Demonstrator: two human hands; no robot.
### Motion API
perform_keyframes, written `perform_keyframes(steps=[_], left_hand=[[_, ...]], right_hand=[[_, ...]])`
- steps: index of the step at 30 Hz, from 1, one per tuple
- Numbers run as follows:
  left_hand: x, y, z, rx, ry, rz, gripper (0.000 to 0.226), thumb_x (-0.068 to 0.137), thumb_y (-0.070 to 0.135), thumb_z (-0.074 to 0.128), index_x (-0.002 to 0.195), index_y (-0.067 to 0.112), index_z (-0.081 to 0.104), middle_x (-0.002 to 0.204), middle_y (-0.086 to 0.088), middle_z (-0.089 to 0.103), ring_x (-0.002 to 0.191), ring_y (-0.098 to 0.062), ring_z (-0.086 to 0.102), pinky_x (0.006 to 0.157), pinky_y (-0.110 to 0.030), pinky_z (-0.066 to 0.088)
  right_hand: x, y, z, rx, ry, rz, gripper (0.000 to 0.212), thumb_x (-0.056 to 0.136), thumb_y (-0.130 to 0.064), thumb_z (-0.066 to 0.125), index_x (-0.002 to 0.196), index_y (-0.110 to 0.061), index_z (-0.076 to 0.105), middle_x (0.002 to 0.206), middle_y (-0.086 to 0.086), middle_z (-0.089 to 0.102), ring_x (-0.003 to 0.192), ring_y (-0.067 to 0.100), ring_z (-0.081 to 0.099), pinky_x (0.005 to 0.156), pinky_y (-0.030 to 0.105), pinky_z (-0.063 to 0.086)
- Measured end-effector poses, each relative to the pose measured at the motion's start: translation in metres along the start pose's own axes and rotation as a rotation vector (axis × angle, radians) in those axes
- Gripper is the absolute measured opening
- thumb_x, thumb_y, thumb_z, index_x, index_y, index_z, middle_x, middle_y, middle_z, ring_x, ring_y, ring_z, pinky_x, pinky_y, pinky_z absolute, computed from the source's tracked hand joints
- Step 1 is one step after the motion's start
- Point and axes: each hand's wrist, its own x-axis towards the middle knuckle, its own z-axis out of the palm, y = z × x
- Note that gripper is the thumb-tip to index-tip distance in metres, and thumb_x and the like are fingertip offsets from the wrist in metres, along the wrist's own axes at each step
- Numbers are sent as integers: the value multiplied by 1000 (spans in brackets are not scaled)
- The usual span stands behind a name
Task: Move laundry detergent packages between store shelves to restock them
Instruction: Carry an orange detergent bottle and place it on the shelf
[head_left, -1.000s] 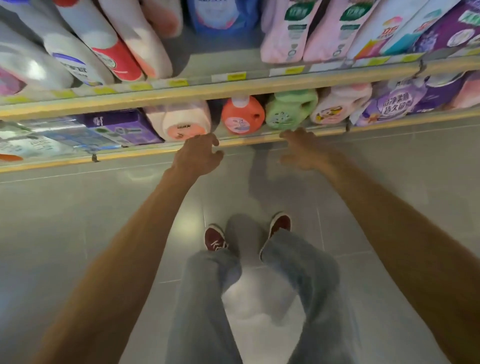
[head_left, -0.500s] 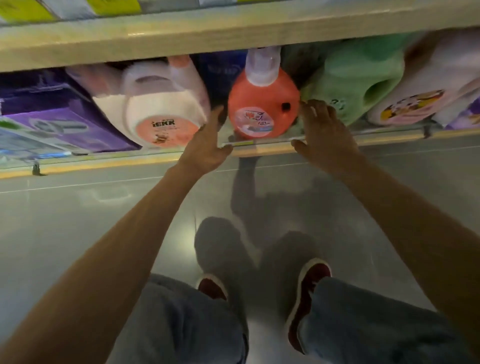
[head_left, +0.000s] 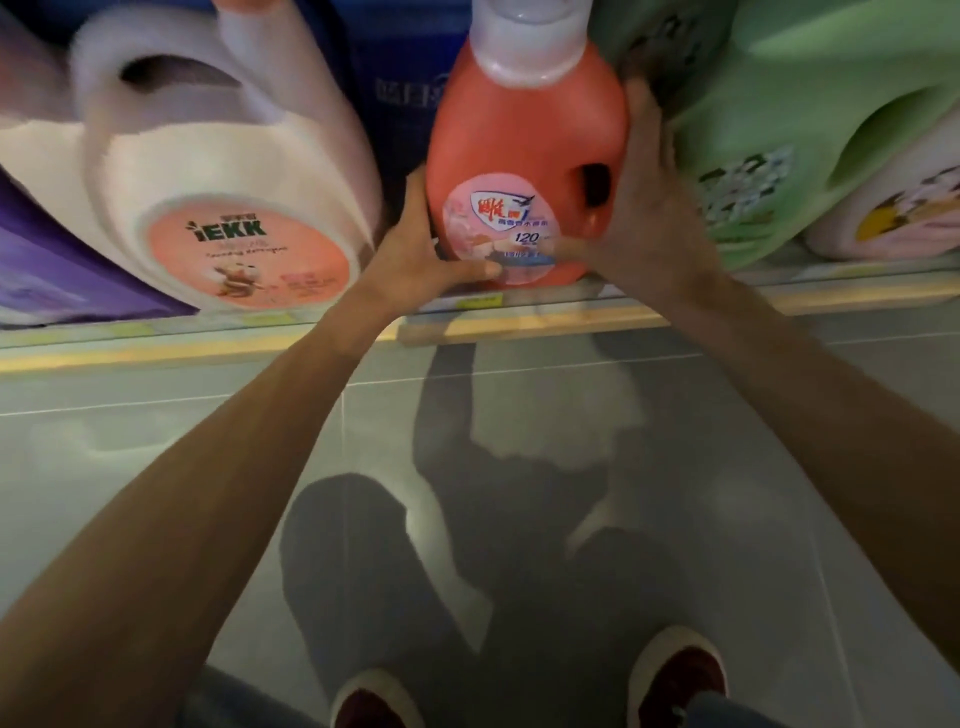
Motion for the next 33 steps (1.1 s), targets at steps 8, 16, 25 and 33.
perform_keyframes(steps=[8, 16, 25, 33], left_hand=[[4, 14, 0, 68, 83, 5, 114, 51, 22, 100, 141, 16, 30, 118, 8, 60, 112, -13, 62, 100, -35, 54], [-31, 9, 18, 36, 358, 76, 102, 45, 29, 101, 128, 17, 43, 105, 12, 64, 99, -14, 66, 89, -38, 59], [-70, 40, -7, 71, 378, 137, 97, 47, 35, 101, 123, 13, 45, 106, 9, 67, 96, -3, 67, 81, -15, 54], [-123, 66, -18, -72, 178, 25, 104, 42, 39, 99, 127, 30, 40, 119, 8, 64, 107, -9, 69, 83, -39, 62]], right_hand=[[-2, -1, 14, -11, 103, -19, 134, 54, -39, 95, 156, -9, 13, 146, 19, 36, 132, 37, 42, 106, 52, 41], [-11, -7, 4, 30, 44, -131, 128, 57, -34, 95, 152, -26, 10, 142, 19, 37, 127, 35, 47, 101, 53, 47], [-39, -39, -37, 123, 118, -209, 121, 60, -38, 94, 154, -27, 19, 141, 12, 38, 124, 21, 45, 98, 40, 47], [-63, -52, -59, 362, -71, -65, 128, 52, -40, 96, 152, -33, 16, 149, -2, 36, 130, 12, 48, 102, 39, 51]])
